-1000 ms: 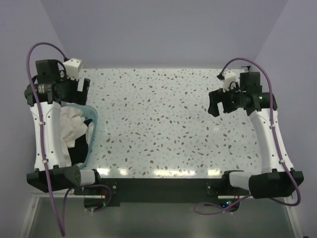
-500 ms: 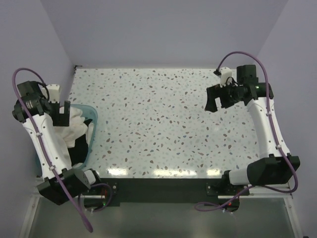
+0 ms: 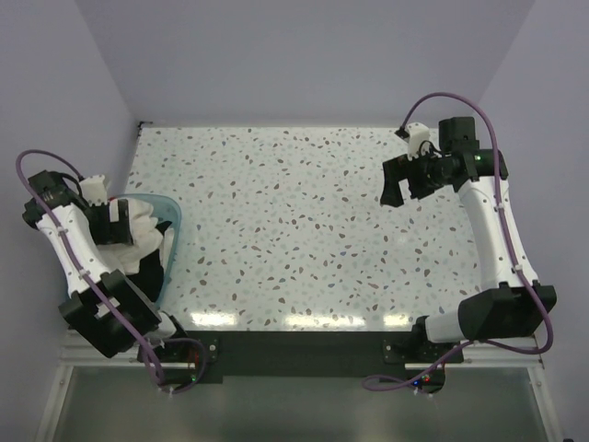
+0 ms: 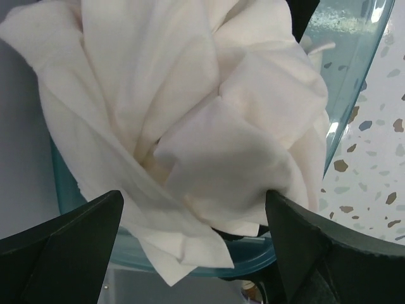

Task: Fold and stack the t-shirts
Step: Grab the tshirt from the pile, then move the tshirt to the center of the board

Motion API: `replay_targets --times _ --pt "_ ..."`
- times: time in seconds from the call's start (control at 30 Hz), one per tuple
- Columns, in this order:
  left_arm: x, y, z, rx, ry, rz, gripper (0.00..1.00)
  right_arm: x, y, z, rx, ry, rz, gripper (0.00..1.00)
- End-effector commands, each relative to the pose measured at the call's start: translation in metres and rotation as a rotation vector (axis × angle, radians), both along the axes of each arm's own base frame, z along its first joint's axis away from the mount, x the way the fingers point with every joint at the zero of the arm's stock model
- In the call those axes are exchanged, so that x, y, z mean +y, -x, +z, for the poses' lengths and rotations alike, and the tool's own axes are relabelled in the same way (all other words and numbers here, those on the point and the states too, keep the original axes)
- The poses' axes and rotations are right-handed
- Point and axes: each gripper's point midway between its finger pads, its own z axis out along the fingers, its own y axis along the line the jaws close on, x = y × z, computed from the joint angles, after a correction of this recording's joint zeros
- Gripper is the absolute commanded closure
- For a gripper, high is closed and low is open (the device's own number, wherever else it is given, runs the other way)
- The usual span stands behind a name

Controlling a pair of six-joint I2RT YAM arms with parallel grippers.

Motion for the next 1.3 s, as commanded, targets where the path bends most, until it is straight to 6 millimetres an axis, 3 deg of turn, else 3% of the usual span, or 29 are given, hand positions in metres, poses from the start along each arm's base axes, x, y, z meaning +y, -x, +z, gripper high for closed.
replay_targets --times 0.0,0.17,0.27,0.33,0.37,0.43,0.47,0.57,0.67,0.7,0.73,0.77,0.87,0.9,0.97,1.0,1.03,1.07,1.13,1.17,1.27 --pt "0.005 -0.02 -0.009 -0.073 0.041 -0.008 0.0 0.002 -0.002 0.013 -0.04 -0.003 0.02 0.01" --pt "0.003 -0.037 -0.019 -0.105 0.109 -0.018 0.0 0.004 -0.003 0.015 -0.041 -0.009 0.026 0.01" --pt "0.002 -0.044 -0.022 -0.112 0.139 -0.017 0.19 0.005 -0.004 0.016 -0.044 -0.009 0.03 0.01" --pt "0.002 -0.05 -0.014 -0.136 0.144 -0.022 0.43 0.004 -0.006 0.017 -0.043 -0.007 0.029 0.01" --pt "0.002 -0.051 -0.011 -0.143 0.149 -0.026 0.6 0.004 -0.006 0.016 -0.042 -0.005 0.028 0.01" --pt "0.003 -0.056 0.006 -0.182 0.129 -0.038 0.81 0.003 -0.007 0.017 -0.048 -0.003 0.027 0.01" --pt "0.002 -0.056 0.012 -0.19 0.126 -0.042 1.0 0.004 -0.006 0.018 -0.049 -0.005 0.028 0.01" --pt "-0.001 -0.063 0.05 -0.273 0.096 -0.08 1.0 0.004 -0.006 0.018 -0.05 -0.003 0.028 0.01" --pt "-0.013 -0.07 0.099 -0.379 0.061 -0.152 1.0 0.004 -0.006 0.02 -0.055 -0.006 0.025 0.01" --pt "-0.022 -0.078 0.127 -0.443 0.029 -0.202 1.0 0.003 -0.006 0.021 -0.059 -0.008 0.021 0.01" --pt "-0.029 -0.081 0.143 -0.477 0.013 -0.229 1.0 0.003 -0.006 0.022 -0.062 -0.008 0.02 0.01" --pt "-0.046 -0.089 0.168 -0.534 -0.008 -0.295 1.0 0.004 -0.006 0.023 -0.064 -0.009 0.021 0.01" --pt "-0.083 -0.106 0.209 -0.652 -0.014 -0.394 1.0 0.004 -0.007 0.025 -0.071 -0.017 0.006 0.01" --pt "-0.108 -0.113 0.228 -0.709 0.017 -0.446 1.0 0.004 -0.007 0.025 -0.069 -0.021 0.001 0.01" --pt "-0.137 -0.128 0.254 -0.812 0.055 -0.53 1.0 0.004 -0.007 0.028 -0.078 -0.025 -0.005 0.01" --pt "-0.169 -0.131 0.272 -0.862 0.106 -0.598 1.0 0.005 -0.007 0.028 -0.078 -0.029 -0.009 0.01" --pt "-0.185 -0.139 0.276 -0.878 0.143 -0.637 1.0 0.003 -0.007 0.029 -0.08 -0.027 -0.013 0.01" --pt "-0.215 -0.141 0.301 -0.954 0.168 -0.72 1.0 0.004 -0.006 0.03 -0.082 -0.027 -0.014 0.01" --pt "-0.249 -0.151 0.322 -1.02 0.271 -0.777 1.0 0.0 -0.005 0.03 -0.086 -0.018 -0.023 0.01" --pt "-0.276 -0.147 0.333 -1.05 0.328 -0.842 1.0 -0.001 -0.004 0.03 -0.088 -0.014 -0.026 0.01" --pt "-0.324 -0.147 0.348 -1.087 0.479 -0.928 1.0 -0.006 -0.001 0.028 -0.086 -0.004 -0.033 0.01"
